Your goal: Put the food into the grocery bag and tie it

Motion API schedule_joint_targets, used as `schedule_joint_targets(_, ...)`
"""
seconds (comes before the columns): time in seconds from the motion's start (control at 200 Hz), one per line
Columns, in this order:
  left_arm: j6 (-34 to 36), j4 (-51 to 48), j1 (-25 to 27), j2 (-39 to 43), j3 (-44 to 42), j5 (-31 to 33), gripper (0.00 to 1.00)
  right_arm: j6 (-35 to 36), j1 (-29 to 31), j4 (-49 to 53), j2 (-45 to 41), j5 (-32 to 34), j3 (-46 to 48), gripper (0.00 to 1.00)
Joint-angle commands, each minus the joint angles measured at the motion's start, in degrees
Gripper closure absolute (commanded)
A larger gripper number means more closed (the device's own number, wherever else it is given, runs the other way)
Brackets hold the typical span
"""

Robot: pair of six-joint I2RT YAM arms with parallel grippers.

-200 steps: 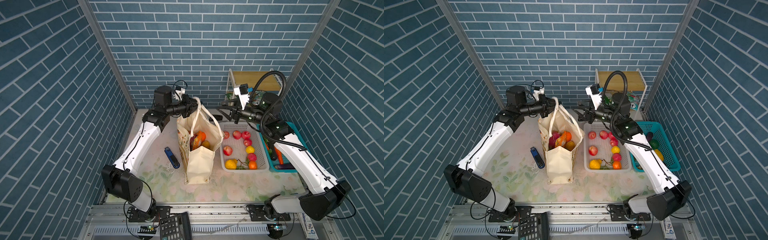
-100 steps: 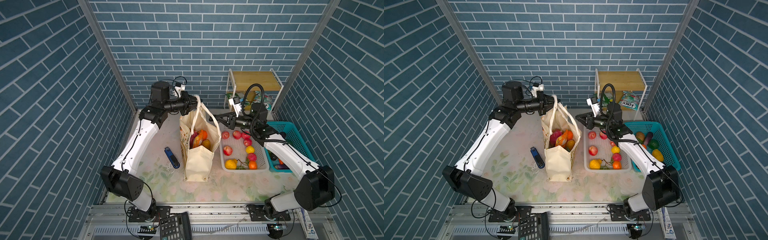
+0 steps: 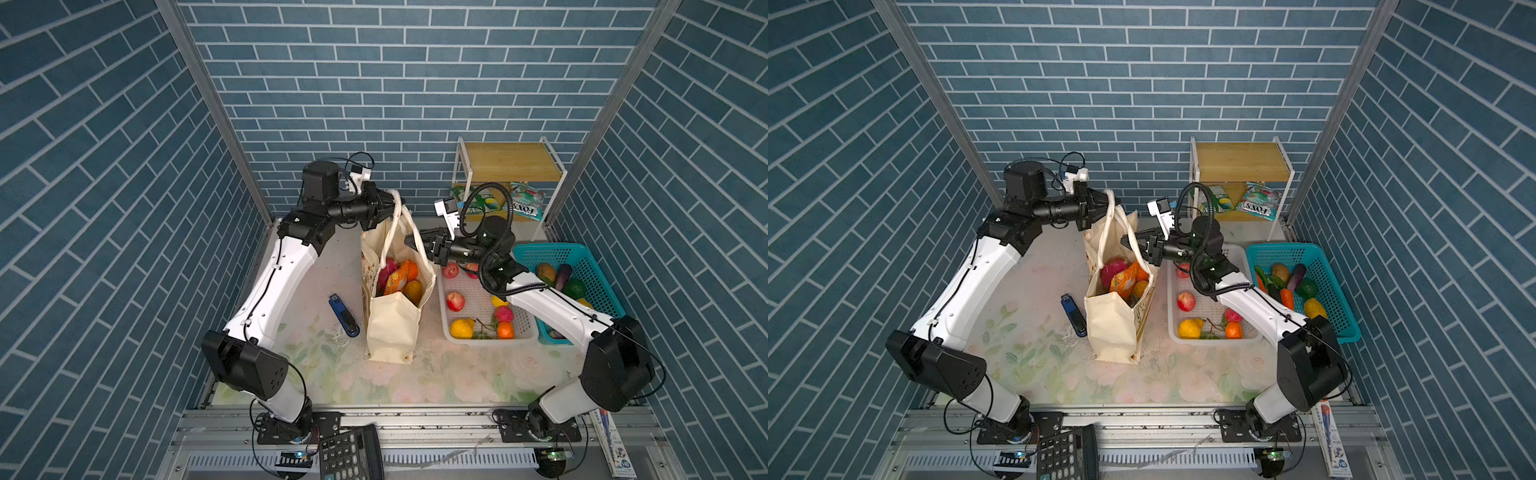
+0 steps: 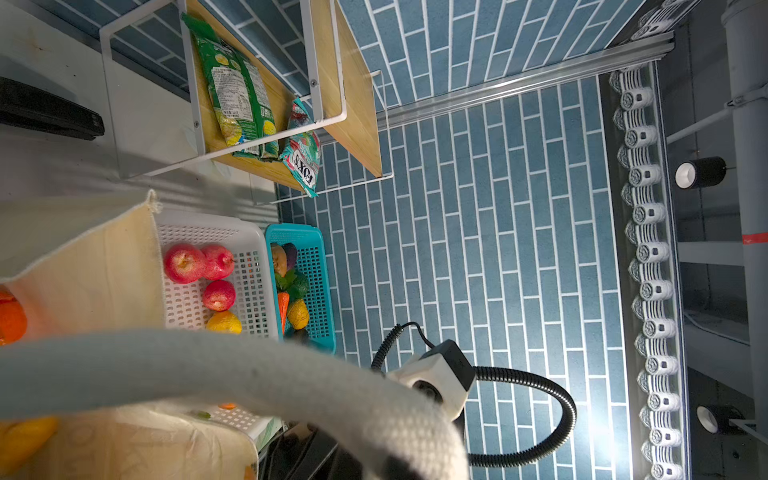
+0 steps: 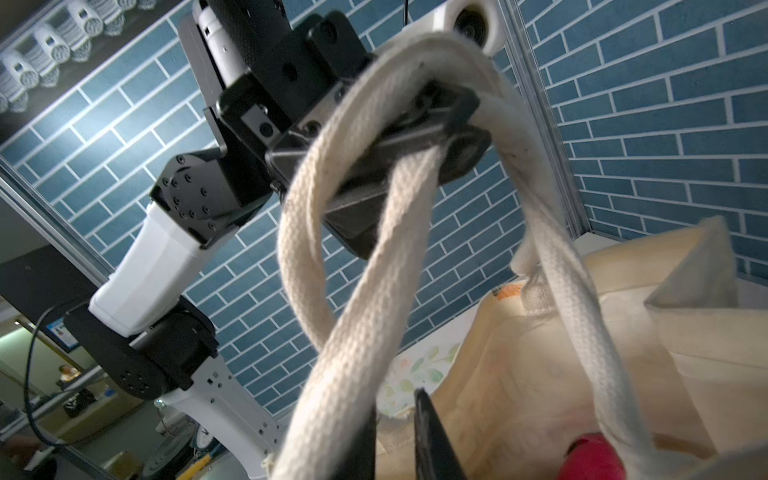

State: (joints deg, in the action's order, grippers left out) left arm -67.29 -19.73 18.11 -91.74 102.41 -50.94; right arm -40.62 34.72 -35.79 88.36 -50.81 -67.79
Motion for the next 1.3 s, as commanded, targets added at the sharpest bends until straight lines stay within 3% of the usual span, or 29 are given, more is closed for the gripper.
schedule_joint_targets(0.0,1.2,3.1,-0.3,-0.1,2.4,-0.9,1.00,-7.4,1.3,-13.9,1.6,2.2,-0.1,0.76)
schedule_joint_targets(0.37,3.8,-0.7,-0.3,0.3,0.4,1.4,1.00,-19.5,2.6,-32.9,8.4,11.6,-3.5,0.57)
schedule_joint_targets(0.71,16.9,-16.1,-0.6,-1.4,4.2,6.7,1.00,-20.2,4.1,-35.7,10.8,15.0,-6.9,0.44)
schedule_joint_targets(1.105,23.6,-23.4,-1.0,-4.5,8.2,11.7,1.00,-21.3,5.1,-38.8,10.8,16.2,-5.8,0.40)
schedule_joint_targets(1.295,24.1,-22.9,-1.4,-6.4,9.4,11.1,1.00,-21.4,5.0,-39.7,9.2,15.9,-2.4,0.45)
